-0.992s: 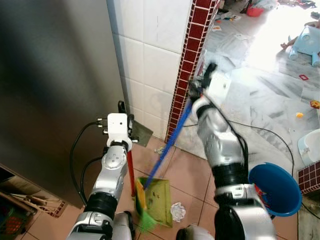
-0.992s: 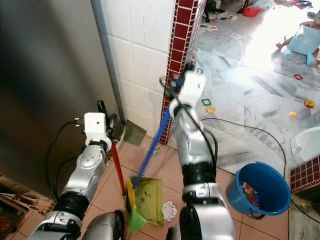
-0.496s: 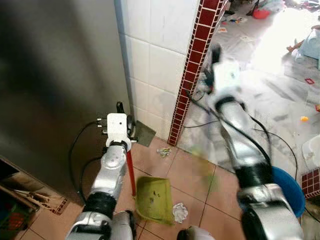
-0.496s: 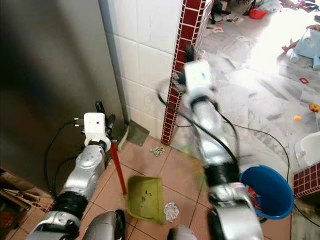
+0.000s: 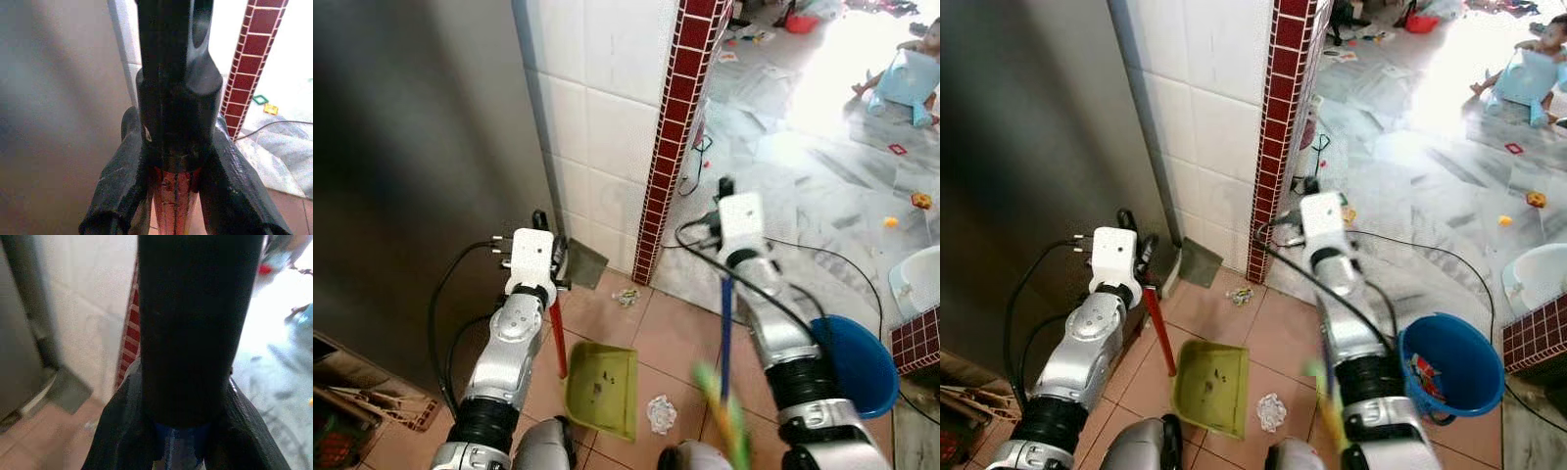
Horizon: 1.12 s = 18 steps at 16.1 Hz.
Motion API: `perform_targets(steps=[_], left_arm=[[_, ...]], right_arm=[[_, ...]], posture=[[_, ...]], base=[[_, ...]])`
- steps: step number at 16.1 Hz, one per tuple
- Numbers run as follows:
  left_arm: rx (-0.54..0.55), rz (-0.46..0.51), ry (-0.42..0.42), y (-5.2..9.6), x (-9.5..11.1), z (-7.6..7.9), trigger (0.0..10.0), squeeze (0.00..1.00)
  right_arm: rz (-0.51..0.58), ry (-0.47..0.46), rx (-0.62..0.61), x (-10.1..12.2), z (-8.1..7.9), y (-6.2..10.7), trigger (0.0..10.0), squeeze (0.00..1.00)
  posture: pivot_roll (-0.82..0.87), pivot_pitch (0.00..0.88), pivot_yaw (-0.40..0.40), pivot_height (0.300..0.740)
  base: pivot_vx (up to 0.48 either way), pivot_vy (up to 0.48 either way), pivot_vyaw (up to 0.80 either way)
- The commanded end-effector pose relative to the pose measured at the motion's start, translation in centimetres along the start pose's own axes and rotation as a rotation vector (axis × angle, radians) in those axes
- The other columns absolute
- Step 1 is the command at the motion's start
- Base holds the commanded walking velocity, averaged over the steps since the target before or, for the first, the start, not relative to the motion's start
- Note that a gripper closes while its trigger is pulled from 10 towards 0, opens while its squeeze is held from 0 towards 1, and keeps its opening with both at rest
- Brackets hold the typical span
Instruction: Sweep floor
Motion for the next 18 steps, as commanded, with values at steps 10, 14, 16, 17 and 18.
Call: perform_targets(steps=[10, 14, 16, 17, 18], left_arm=[[-0.020, -0.137, -0.018, 0.9, -2.0, 1.0, 10.0, 0.00], [0.002, -0.148, 0.029, 0.7, -2.0, 1.1, 10.0, 0.00], [0.032, -0.139, 0.070, 0.5, -1.9, 0.9, 10.0, 0.00], [0.041, -0.134, 0.082, 0.4, -1.7, 0.9, 10.0, 0.00], [0.062, -0.120, 0.094, 0.3, -1.5, 0.8, 10.0, 0.00]], right_arm=[[-0.016, -0.454, -0.021, 2.5, 0.2, -1.2, 10.0, 0.00], [0.031, -0.594, -0.044, 3.9, 0.9, -1.6, 10.0, 0.00], [0.049, -0.634, -0.053, 4.3, 1.1, -1.7, 10.0, 0.00], [0.059, -0.635, -0.056, 4.6, 1.3, -1.8, 10.0, 0.00], [0.083, -0.610, -0.060, 4.9, 1.6, -1.8, 10.0, 0.00]], posture=[[-0.07, 0.055, 0.004, 0.740], [-0.07, 0.050, 0.004, 0.740], [-0.07, 0.046, 0.002, 0.740], [-0.07, 0.043, 0.001, 0.740], [-0.07, 0.043, 0.001, 0.740]], base=[[0.000, 0.000, 0.00], [0.000, 0.000, 0.00], [0.000, 0.000, 0.00], [0.000, 0.000, 0.00], [0.000, 0.000, 0.00]])
Point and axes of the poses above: a point about 5 cm out from each wrist's last joint towards the gripper, its own y axis pointing back from the gripper into the wrist, its own x axis along the axis of the wrist's last joint, z = x × y, the point moved 3 cm from there along -y, pointing out of the wrist towards the gripper, and after that the axes turned 10 degrees about y, right-handed, at the moved point
